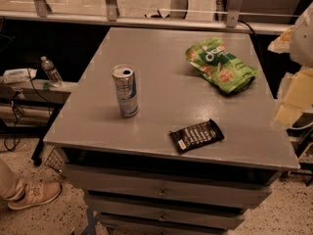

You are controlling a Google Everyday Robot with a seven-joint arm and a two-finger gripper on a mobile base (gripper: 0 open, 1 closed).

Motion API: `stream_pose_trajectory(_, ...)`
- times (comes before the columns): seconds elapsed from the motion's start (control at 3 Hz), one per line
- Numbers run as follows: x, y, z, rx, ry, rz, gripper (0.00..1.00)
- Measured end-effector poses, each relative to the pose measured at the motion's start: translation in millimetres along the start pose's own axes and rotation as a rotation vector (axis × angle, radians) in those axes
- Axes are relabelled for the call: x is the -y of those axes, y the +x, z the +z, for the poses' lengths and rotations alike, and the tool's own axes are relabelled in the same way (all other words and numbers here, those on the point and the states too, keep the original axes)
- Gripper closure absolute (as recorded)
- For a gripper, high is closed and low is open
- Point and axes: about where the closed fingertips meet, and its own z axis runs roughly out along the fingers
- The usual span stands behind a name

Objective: Move green rice chip bag near redbull can

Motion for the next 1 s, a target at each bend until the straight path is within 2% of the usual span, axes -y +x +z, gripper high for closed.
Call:
stream_pose_trajectory(0.33,0.0,0.0,0.0,0.000,0.000,0.000,0.00)
stream_pose_trajectory(1.0,114.9,40.8,22.8,0.209,0.133,0.185,0.00)
